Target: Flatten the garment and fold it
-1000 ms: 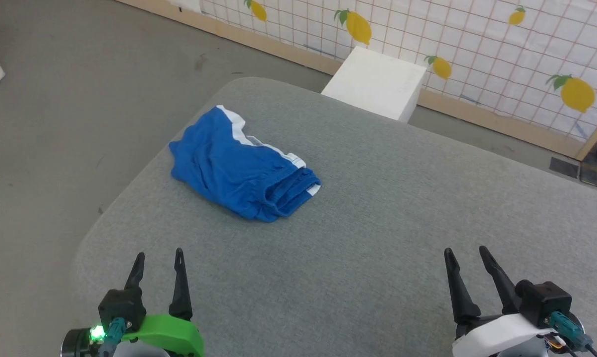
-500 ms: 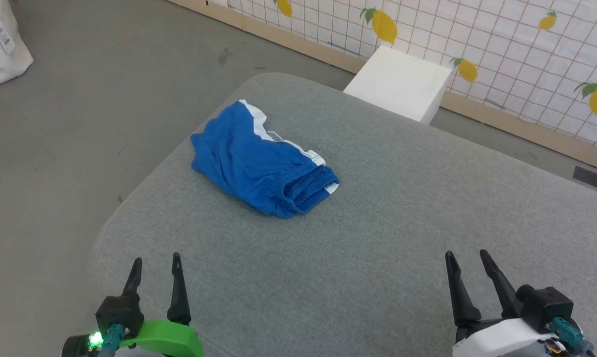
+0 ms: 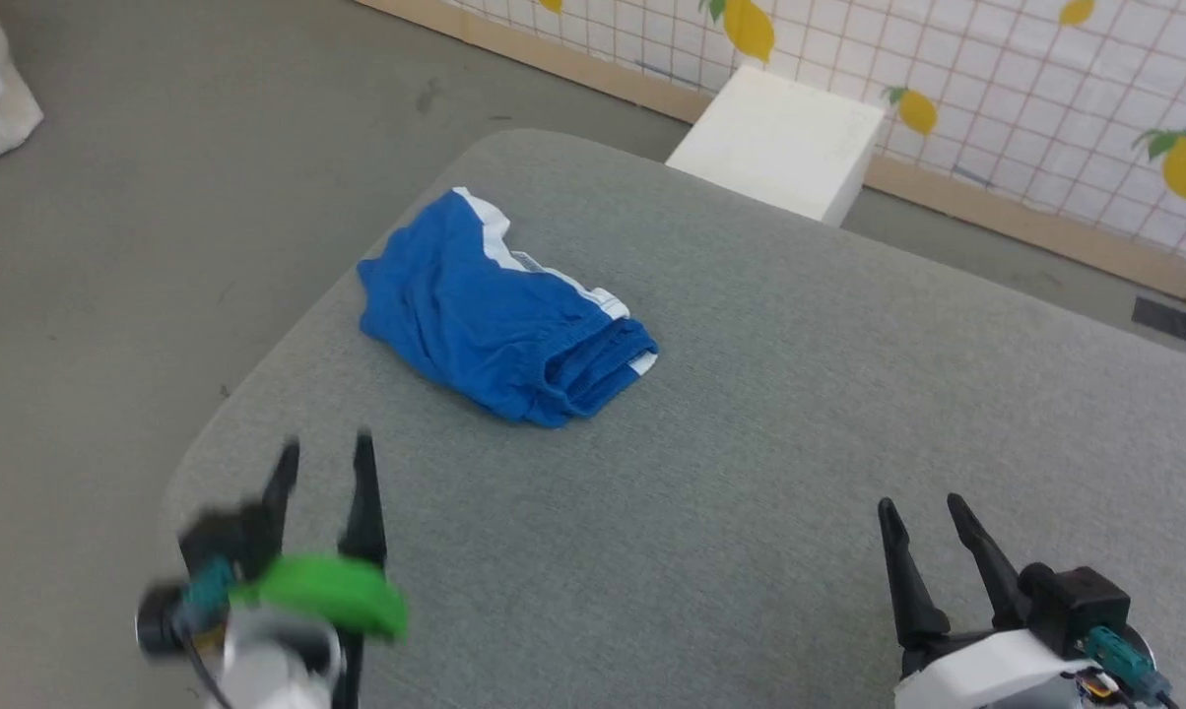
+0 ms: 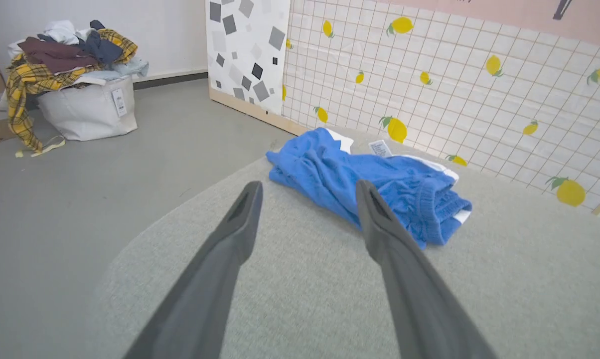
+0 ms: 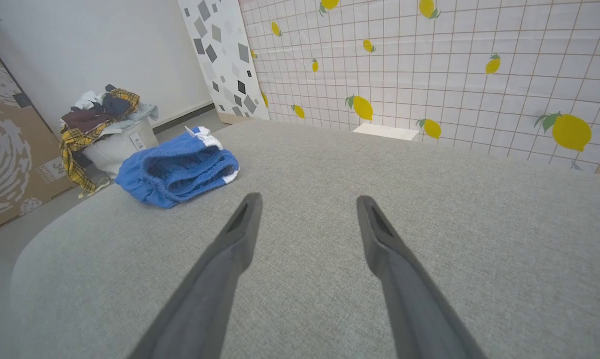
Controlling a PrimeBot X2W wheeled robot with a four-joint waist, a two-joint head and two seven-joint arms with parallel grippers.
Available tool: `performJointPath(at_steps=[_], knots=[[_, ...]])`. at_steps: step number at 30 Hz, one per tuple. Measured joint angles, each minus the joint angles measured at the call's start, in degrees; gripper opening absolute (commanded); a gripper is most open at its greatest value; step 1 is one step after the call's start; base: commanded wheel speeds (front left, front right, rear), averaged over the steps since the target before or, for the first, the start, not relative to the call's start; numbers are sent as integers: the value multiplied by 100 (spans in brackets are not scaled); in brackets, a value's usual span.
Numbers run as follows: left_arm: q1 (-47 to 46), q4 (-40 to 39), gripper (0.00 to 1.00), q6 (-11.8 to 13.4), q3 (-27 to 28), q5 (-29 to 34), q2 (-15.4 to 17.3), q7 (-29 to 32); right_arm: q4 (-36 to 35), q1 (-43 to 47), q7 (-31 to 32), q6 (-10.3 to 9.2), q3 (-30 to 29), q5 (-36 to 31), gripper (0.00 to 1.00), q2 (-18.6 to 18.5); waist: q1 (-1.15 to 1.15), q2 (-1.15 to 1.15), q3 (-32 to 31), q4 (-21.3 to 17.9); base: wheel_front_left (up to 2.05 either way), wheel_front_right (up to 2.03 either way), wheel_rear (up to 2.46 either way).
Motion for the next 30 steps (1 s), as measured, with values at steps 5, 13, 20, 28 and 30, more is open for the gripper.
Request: performJointPath(at_steps=[5,13,20,28,30], knots=[[-1377,684,100,-337,8,-461,331,720,4,-229,-2,0,-5,-188,100,2,0,0,186,-213,0,0,0],[-3106,1879,100,-485,-299,-1608,709,2767,-3,-466,2,0,-104,-472,100,2,0,0,632,-692,0,0,0],[-3358,2679,100,-471,-943,-1840,892,3884,-21,-519,3,0,-216,-537,100,1,1,0,1030,-1210,0,0,0],[-3328,3261,0,-125,-996,-1663,959,3363,-24,-606,2,0,-235,-556,100,1,1,0,1358,-1741,0,0,0],[-3337,3253,0,-146,-991,-1663,937,3118,-7,-605,2,0,-225,-555,100,-1,1,0,1342,-1746,0,0,0]])
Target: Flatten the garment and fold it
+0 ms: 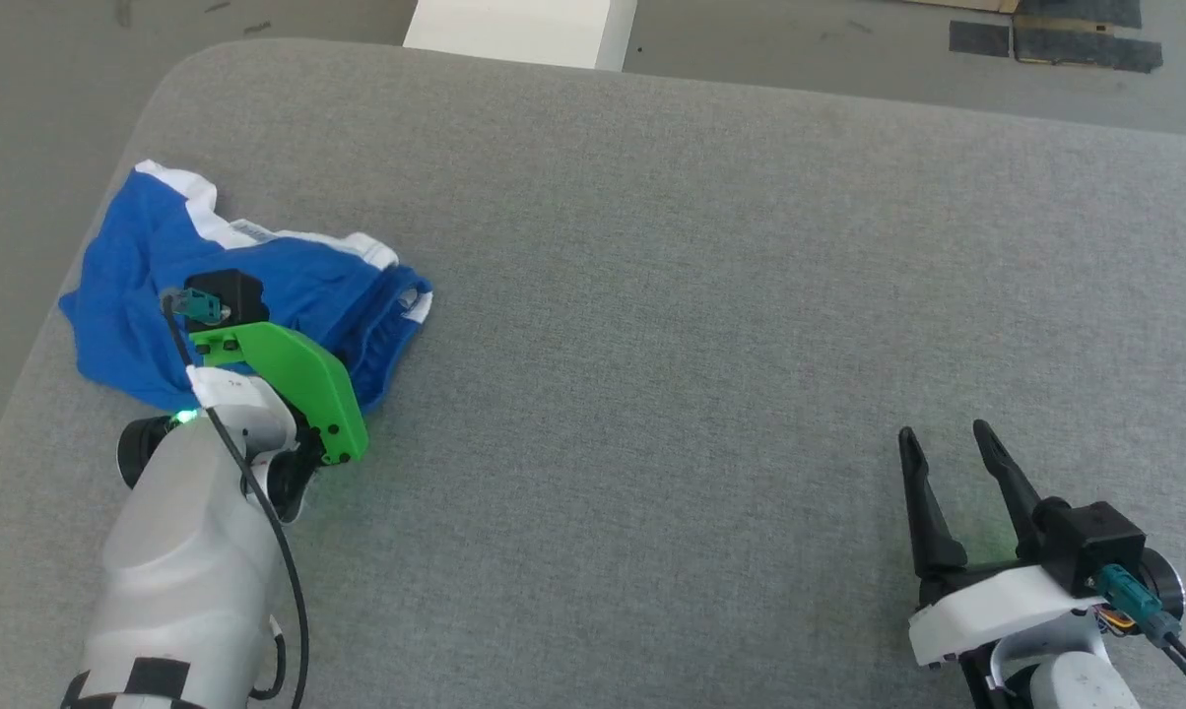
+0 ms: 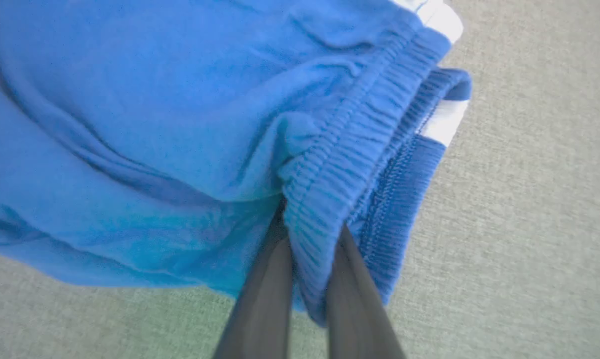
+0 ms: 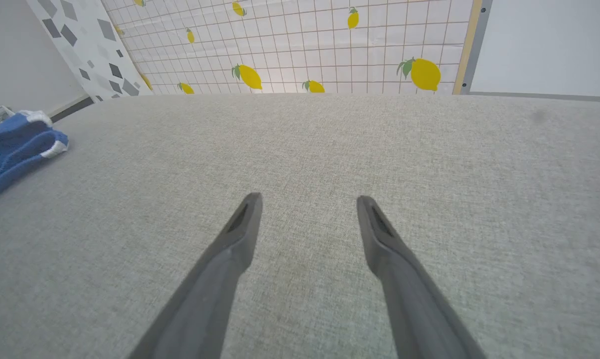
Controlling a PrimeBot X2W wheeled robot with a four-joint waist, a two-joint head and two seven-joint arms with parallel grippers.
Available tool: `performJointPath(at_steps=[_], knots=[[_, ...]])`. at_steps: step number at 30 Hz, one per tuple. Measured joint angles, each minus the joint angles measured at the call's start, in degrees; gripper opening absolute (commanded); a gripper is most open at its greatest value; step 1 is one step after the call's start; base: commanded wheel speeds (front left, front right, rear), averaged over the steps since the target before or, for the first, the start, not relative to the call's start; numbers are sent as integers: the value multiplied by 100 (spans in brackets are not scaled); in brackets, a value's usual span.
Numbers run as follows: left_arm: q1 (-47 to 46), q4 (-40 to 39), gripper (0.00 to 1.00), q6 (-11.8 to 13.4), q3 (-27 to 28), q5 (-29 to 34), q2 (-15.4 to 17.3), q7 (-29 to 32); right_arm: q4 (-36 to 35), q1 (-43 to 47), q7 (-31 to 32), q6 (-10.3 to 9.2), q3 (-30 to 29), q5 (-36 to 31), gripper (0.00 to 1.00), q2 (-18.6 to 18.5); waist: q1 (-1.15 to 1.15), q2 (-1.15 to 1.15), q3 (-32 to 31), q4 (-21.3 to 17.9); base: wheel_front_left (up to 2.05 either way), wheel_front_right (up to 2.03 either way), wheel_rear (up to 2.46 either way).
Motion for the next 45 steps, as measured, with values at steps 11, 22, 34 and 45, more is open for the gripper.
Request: performJointPath(at_steps=[11,22,34,45], knots=[[-1100,-1053,0,-290,110,-191,293,-1105,260,2,-2,0,274,264,100,2,-1,0,-521,16,0,0,0],[-2140,-2725,0,-338,-515,-1087,265,-978,318,161,-7,0,287,476,100,-1,-1,0,-885,-628,0,0,0],[-615,-3080,0,-339,-1779,-2051,-208,-420,311,313,-7,0,56,557,100,-2,-1,0,-1090,-1556,0,0,0],[1458,-2232,0,-339,-3724,-2303,-367,994,323,368,-8,0,112,602,100,-2,-1,0,-1035,-1790,0,0,0]])
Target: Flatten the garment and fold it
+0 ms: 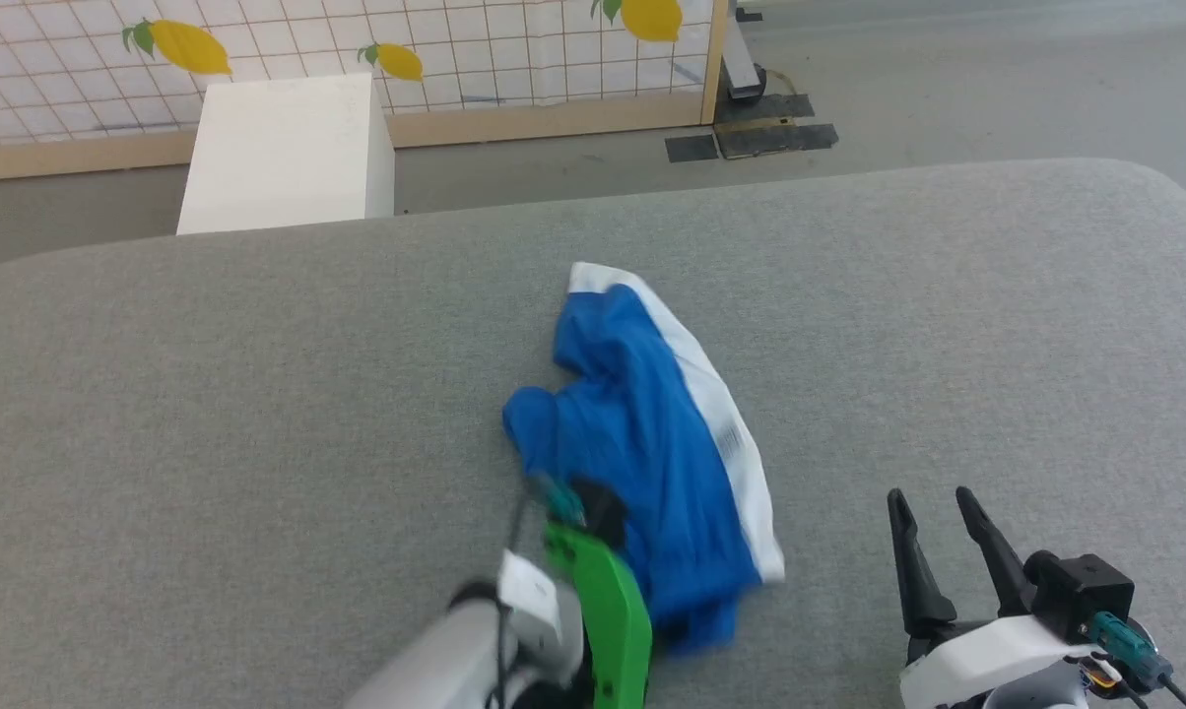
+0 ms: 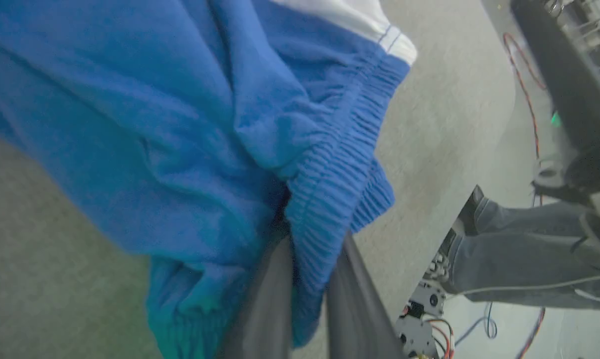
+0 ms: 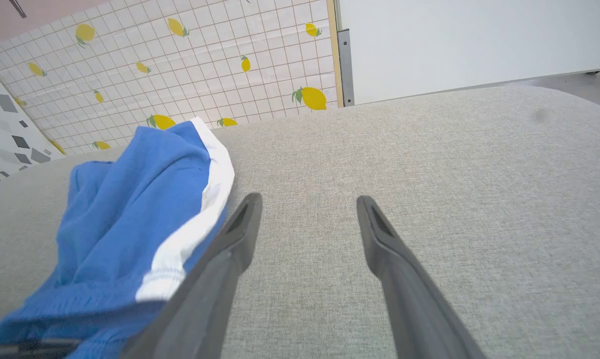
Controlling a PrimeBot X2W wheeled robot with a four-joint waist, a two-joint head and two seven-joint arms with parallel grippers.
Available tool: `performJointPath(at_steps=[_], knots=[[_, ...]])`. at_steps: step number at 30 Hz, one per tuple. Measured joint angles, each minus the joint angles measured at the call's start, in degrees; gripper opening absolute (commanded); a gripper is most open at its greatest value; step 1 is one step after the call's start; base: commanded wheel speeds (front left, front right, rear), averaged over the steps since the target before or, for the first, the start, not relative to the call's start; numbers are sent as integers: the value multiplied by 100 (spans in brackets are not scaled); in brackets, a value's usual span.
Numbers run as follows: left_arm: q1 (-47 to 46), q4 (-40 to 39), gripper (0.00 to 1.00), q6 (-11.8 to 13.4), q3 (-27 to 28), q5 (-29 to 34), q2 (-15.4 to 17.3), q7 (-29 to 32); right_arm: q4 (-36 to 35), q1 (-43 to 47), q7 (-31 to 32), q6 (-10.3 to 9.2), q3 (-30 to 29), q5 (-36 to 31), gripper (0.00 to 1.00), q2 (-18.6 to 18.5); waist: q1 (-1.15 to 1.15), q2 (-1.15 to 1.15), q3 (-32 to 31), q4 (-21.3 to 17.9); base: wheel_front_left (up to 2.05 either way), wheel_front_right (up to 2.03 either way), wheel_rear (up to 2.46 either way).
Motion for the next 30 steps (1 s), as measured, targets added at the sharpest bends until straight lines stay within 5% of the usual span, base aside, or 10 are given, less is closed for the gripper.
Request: performJointPath(at_steps=[2,3,4,8,16,23,30], knots=[[133,111,0,0,-146,-63,-2,270,10,-1,1,0,5,3,100,0,0,0,-2,20,0,0,0],[181,114,43,1,-127,-155,-15,343,16,-1,1,0,5,7,100,0,0,0,-7,35,0,0,0],[190,89,100,1,-98,-229,-21,377,19,-1,1,0,2,5,100,0,0,0,-11,50,0,0,0],[191,-260,100,10,312,-610,-41,301,41,0,0,0,-29,5,100,0,0,0,-57,156,0,0,0],[188,-1341,100,131,1807,-1366,78,-832,116,5,1,0,-23,8,100,1,0,0,-239,396,0,0,0],[647,-1299,100,657,2813,288,842,-3657,286,9,1,0,16,104,100,1,0,0,-450,545,0,0,0],[1562,-1541,100,1020,3346,1662,776,-4133,417,-12,788,-1,-151,216,100,1,0,0,-510,684,0,0,0]])
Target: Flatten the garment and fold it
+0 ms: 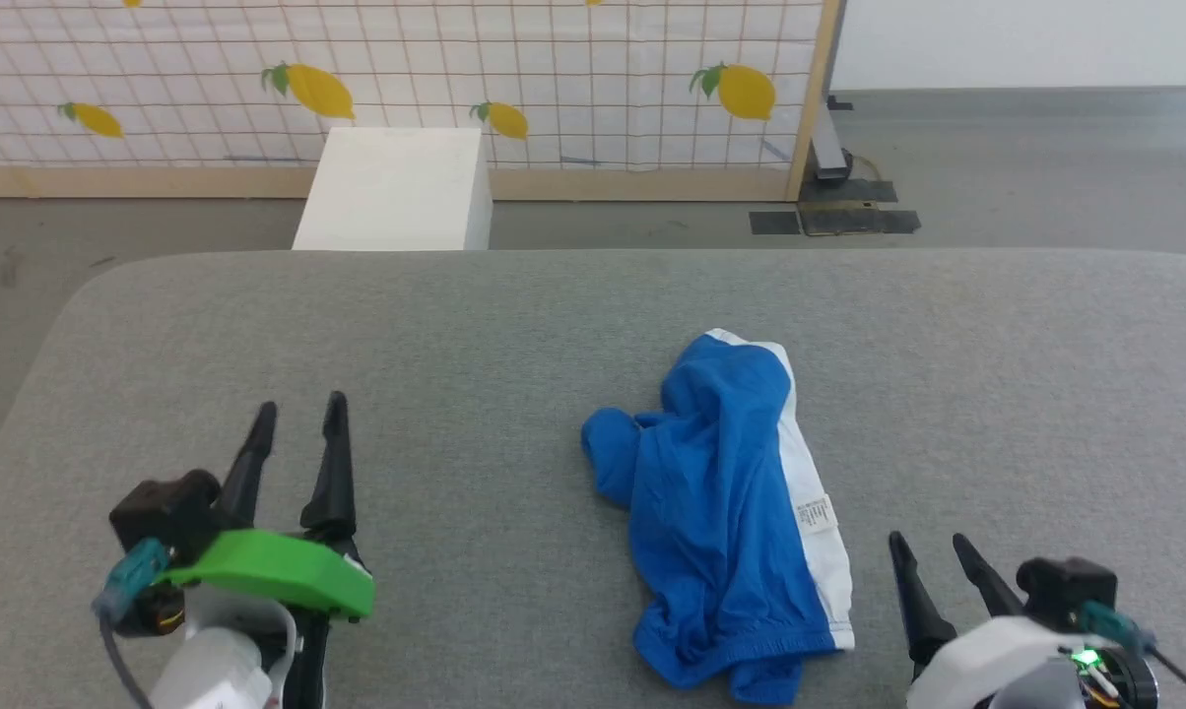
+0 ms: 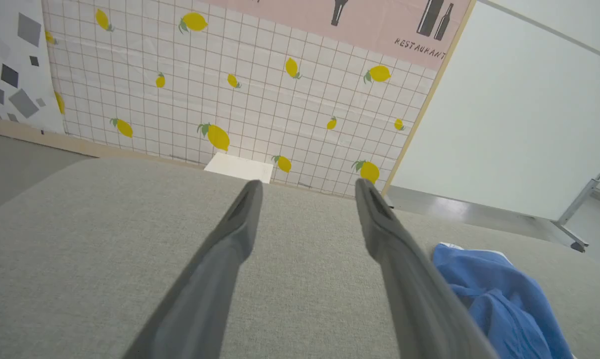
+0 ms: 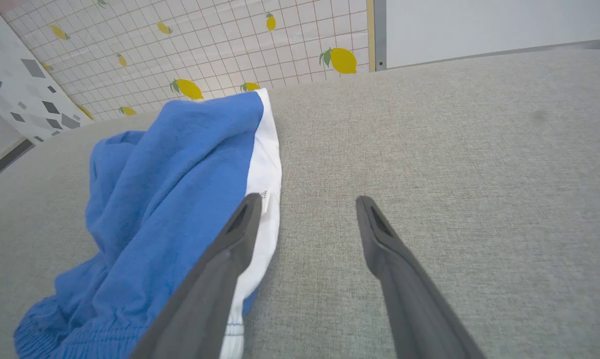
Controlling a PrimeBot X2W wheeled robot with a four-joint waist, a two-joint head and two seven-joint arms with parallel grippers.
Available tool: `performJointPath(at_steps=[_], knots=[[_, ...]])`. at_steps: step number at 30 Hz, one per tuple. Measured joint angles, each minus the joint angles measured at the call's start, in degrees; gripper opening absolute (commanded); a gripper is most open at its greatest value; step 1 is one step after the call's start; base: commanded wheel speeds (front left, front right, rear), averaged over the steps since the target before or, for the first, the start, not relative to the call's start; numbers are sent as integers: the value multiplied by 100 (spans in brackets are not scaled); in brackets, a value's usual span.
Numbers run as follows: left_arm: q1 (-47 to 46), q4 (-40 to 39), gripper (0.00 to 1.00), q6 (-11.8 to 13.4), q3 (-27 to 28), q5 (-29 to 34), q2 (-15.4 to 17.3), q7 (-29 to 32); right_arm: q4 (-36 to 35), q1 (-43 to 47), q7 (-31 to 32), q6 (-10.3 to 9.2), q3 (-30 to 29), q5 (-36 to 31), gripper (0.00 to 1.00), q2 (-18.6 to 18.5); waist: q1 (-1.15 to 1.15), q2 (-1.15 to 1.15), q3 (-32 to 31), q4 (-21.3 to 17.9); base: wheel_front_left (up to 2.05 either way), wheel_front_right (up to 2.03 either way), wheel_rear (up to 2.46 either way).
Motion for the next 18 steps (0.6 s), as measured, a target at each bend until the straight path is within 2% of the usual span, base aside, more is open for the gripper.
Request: performJointPath(at_steps=[5,10,13,18], knots=[[649,-548,100,-24,519,877,-499,-22,-263,-201,2025,0,259,-200,100,-11,0,0,35,94,0,0,0],[828,-637,100,-333,762,1249,-865,-23,-605,-443,3918,1,624,-700,100,3,0,0,160,195,0,0,0],[820,-661,100,-498,901,1377,-1020,-23,-639,-452,4584,1,693,-968,100,3,0,0,245,295,0,0,0],[808,-689,100,-679,1128,1579,-1188,-23,-727,-448,5114,0,701,-926,100,-8,0,0,387,459,0,0,0]])
